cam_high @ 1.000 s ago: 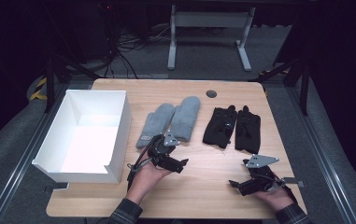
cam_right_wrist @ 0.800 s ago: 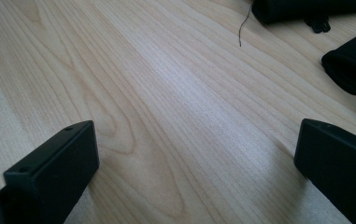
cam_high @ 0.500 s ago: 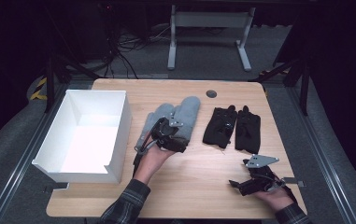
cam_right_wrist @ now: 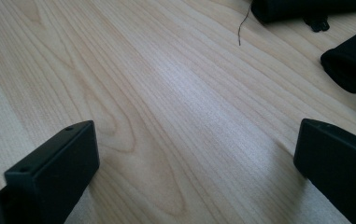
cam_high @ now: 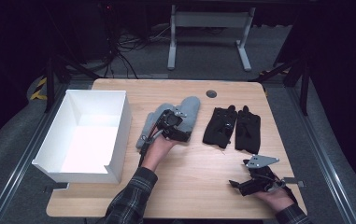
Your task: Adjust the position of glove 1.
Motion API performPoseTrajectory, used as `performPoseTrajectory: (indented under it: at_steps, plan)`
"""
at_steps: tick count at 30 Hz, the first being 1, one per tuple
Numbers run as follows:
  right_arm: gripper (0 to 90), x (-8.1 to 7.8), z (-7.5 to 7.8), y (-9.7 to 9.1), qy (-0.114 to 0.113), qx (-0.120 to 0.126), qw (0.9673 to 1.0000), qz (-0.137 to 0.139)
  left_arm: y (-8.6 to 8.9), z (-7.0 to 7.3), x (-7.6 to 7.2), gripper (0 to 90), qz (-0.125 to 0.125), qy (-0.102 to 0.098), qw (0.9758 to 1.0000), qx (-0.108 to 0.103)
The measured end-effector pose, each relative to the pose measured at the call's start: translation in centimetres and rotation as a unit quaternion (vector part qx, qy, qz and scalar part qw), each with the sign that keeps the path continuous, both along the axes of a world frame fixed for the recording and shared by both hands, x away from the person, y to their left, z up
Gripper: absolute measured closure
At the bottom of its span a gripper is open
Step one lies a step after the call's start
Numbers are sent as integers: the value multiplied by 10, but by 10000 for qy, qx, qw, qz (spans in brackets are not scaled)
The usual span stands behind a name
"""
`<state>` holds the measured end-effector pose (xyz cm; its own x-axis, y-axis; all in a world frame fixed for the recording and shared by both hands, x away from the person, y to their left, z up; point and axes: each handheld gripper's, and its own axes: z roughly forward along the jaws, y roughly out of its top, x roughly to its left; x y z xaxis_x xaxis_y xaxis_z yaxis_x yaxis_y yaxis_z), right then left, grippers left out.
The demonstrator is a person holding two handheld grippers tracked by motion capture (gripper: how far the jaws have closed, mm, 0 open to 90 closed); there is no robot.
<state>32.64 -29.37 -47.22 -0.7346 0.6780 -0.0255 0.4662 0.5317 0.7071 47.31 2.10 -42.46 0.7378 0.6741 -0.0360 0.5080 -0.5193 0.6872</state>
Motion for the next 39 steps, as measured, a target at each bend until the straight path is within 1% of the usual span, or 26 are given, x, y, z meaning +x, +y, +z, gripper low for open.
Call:
performPoseTrajectory:
  at_steps: [2, 3, 4, 5, 6, 8, 9, 11, 13, 14, 15, 17, 18, 19, 20, 22, 24, 30, 33, 35, 36, 37, 39]
  plan:
    - [3, -1, 0, 0, 7, -1, 10000, -22, -2, -5, 3, 304, -30, 113, 9999, 13]
    - [3, -1, 0, -1, 6, -3, 10000, -32, -3, -11, 6, 333, -87, 210, 9997, 15]
    - [3, -1, 0, -1, 6, -3, 10000, -32, -3, -11, 6, 352, -87, 210, 9997, 15]
    - [3, -1, 0, -1, -3, -6, 10000, -38, -3, -13, 7, 352, -67, 280, 9996, -40]
    - [3, -1, 0, -1, -7, -6, 10000, -39, -3, -15, 8, 376, -88, 336, 9994, -41]
    - [3, -1, 0, -1, -10, -3, 10000, -44, -2, -15, 9, 456, -131, 374, 9992, -49]
    - [3, -1, 0, -1, -12, -5, 10000, -40, -1, -15, 9, 494, -129, 374, 9992, -20]
    - [3, -2, 0, -1, -14, -8, 10000, -42, 0, -16, 10, 592, -139, 400, 9991, -37]
    - [3, -2, 0, -1, -12, -6, 10000, -49, 2, -16, 12, 748, -167, 418, 9990, -54]
    - [3, -2, 0, -1, -12, -6, 10000, -49, 2, -16, 12, 774, -167, 418, 9990, -54]
    - [3, -2, 0, -1, -12, -6, 10000, -49, 3, -17, 13, 774, -187, 425, 9989, -74]
    - [3, -2, 0, -1, -10, -8, 10000, -54, 5, -16, 13, 813, -162, 400, 9989, -164]
    - [3, -2, 0, -1, -10, -8, 10000, -54, 5, -16, 13, 817, -162, 400, 9989, -164]
    - [3, -2, 0, -1, -11, -6, 10000, -49, 7, -15, 12, 817, -147, 416, 9987, -241]
    - [3, -2, 0, -1, -5, -4, 10000, -53, 9, -13, 12, 820, -136, 441, 9986, -275]
    - [3, -2, 0, -1, -1, -4, 10000, -57, 13, -10, 8, 822, -139, 453, 9982, -377]
    - [3, -2, 0, -2, -1, -3, 10000, -58, 16, -7, 4, 822, -146, 472, 9980, -400]
    - [3, -2, 0, -2, 2, -4, 10000, -59, 25, 0, -15, 822, -257, 464, 9972, -524]
    - [3, -2, 0, -2, -5, -6, 10000, -59, 27, 2, -28, 822, -325, 477, 9964, -620]
    - [3, -2, 0, -2, -5, -7, 10000, -60, 27, 2, -31, 821, -336, 475, 9965, -608]
    - [3, -2, 0, -2, -6, -6, 10000, -60, 28, 2, -40, 821, -378, 504, 9961, -613]
    - [3, -2, 0, -2, -6, -6, 10000, -60, 28, 2, -40, 821, -378, 504, 9961, -613]
    - [3, -2, 0, -2, -2, -6, 10000, -65, 29, 2, -51, 820, -418, 519, 9962, -557]
